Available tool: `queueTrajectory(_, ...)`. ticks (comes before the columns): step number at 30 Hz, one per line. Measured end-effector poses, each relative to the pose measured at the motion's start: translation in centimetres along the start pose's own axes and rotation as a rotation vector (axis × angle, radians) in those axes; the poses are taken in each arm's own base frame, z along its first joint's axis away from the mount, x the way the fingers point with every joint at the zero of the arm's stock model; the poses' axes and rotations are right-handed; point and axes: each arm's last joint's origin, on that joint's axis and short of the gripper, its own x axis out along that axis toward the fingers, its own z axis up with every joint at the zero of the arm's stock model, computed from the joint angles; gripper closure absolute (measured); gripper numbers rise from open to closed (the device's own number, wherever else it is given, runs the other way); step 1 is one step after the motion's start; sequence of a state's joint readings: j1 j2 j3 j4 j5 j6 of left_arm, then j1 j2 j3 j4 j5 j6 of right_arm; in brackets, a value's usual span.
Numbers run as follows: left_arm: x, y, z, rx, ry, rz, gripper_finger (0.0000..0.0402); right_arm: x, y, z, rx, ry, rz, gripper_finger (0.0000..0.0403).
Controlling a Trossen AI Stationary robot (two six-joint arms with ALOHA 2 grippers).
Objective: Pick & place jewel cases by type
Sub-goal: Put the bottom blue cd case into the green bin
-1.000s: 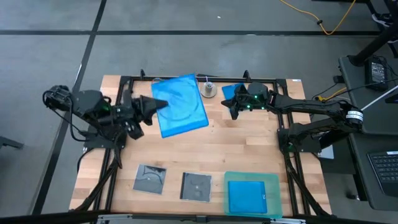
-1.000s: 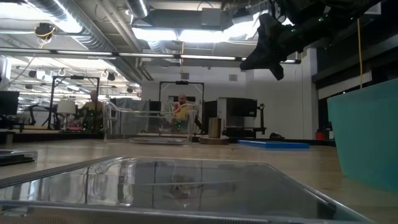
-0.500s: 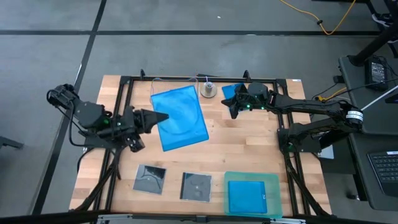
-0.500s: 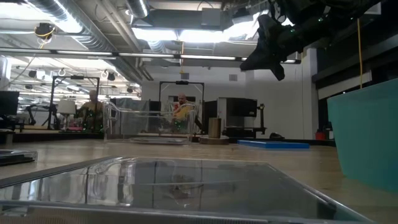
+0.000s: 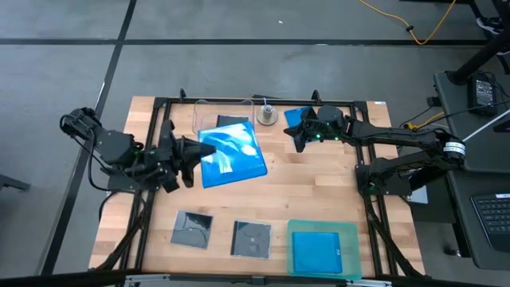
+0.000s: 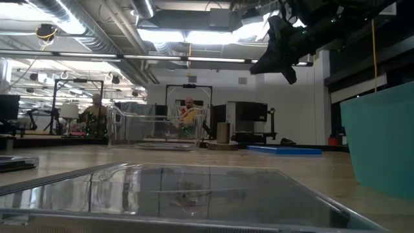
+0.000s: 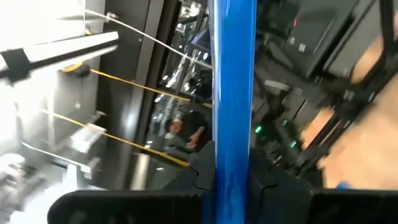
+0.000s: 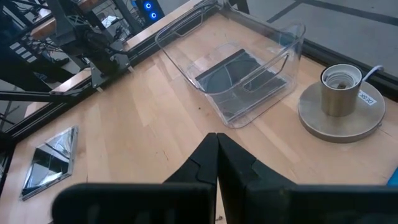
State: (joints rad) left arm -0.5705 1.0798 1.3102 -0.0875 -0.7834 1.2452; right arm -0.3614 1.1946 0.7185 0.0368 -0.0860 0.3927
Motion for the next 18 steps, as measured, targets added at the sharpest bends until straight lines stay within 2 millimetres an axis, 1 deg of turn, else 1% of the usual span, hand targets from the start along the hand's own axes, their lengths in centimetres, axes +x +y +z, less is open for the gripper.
queueTrajectory(5, 0.0, 0.2, -0.1, -0.201, -0.045, -0.015, 0.0379, 0.0, 0.0, 0.0, 0.000, 0.000, 0.001, 0.0395)
queueTrajectory(11, 0.2, 0.6, -0.7, -0.469, -0.088, -0.047, 0.0379, 0.0, 0.0, 0.0, -0.001, 0.000, 0.001, 0.0395)
queueTrajectory(18, 0.7, 0.6, -1.6, -0.725, -0.086, -0.096, 0.0379, 0.0, 0.0, 0.0, -0.007, 0.000, 0.002, 0.0395)
